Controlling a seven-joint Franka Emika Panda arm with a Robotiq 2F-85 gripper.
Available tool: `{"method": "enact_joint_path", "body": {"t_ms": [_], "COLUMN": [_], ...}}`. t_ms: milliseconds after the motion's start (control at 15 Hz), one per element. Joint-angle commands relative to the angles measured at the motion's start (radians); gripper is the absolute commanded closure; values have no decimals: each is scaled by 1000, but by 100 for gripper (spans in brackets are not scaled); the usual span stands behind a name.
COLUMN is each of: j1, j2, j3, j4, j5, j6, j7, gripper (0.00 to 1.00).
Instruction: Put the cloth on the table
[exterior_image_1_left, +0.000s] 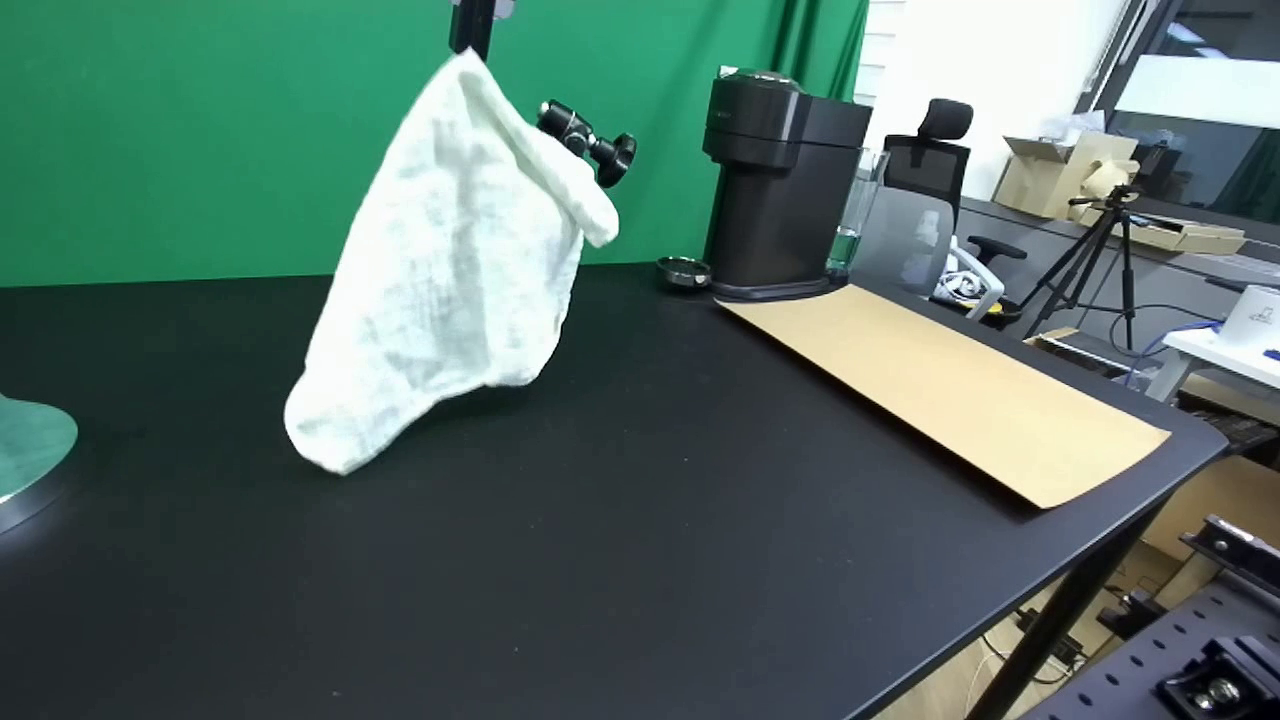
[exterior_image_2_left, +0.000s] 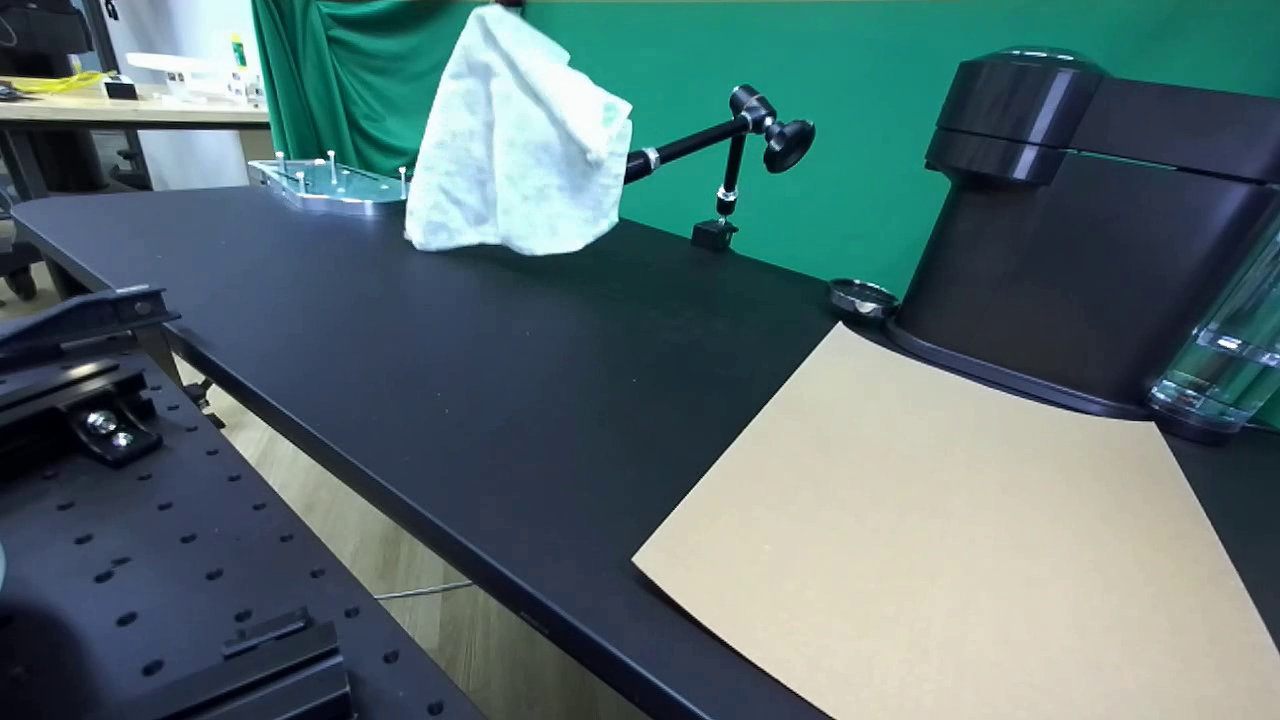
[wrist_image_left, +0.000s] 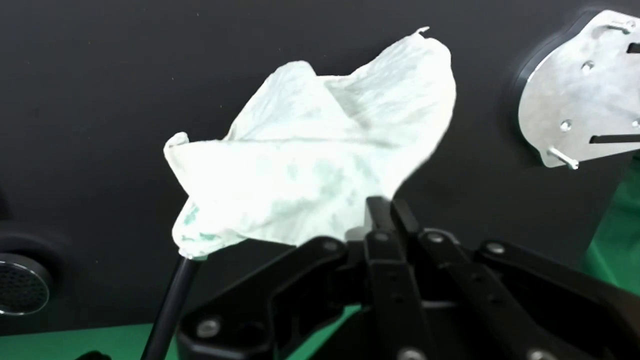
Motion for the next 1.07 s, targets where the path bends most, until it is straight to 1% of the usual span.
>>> {"method": "enact_joint_path", "body": {"t_ms": [0,67,333,467,600,800,1000], "j1": [-12,-13,-13,-14,-17,-25,-35], "j2": [7,14,34,39,39,38,42], "j3": [-2,-2,-1,-2,-3,-6,-8], "j4": [-40,-47,-70,-80,-93,-122,-151], "j5": [17,19,39,29,-3,-140,-241], "j6": [0,1,4,7,24,61,78], "j7": [-17,-24,-73,-95,-93,-48,-13], "gripper": [60,53,26,12,1,0,0]}}
